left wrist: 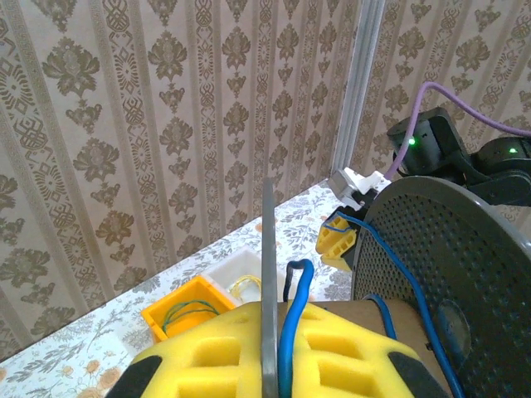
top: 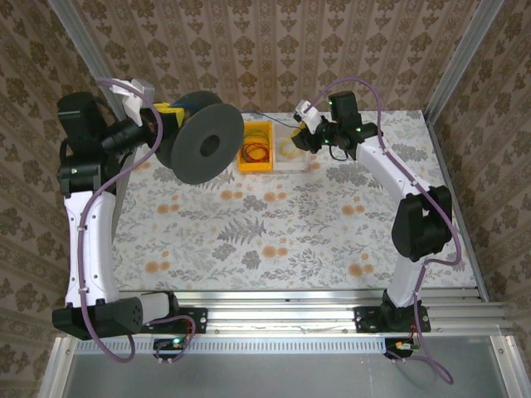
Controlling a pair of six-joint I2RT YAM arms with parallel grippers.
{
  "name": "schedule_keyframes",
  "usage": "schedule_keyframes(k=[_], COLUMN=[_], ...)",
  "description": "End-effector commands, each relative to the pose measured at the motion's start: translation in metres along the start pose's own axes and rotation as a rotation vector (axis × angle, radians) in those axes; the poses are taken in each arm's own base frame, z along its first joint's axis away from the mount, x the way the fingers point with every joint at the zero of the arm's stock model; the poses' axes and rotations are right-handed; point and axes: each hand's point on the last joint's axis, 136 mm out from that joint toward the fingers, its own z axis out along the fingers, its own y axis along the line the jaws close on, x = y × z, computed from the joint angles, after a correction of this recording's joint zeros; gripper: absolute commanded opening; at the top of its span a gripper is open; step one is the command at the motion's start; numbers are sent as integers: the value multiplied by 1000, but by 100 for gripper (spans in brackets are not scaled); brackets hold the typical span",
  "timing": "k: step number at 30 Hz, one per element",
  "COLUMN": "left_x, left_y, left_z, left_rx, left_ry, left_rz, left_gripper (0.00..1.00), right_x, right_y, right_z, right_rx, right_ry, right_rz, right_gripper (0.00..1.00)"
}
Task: Wrap the cables
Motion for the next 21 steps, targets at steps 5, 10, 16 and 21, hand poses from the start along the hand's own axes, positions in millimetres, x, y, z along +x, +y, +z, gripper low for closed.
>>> schedule_keyframes(k=[5,10,16,21], left_x=[-38,-38,-40,-41], left_y=[-21,-19,-18,-19], left_z=[-22,-24,-27,-29], left_rx=[24,17,7,10], left_ry=[-107,-108,-113,-118], left_rz=[95,93,98,97], left_gripper=[0,0,0,0], right_x=[15,18,27,32], right_y=[-14,-14,-14,-15], right_z=[-13,-14,-13,-14], right_rx=[43,38,38,42], right_ry=[12,9,21,17], right_rz=[59,64,79,94], right_gripper=[29,26,24,6])
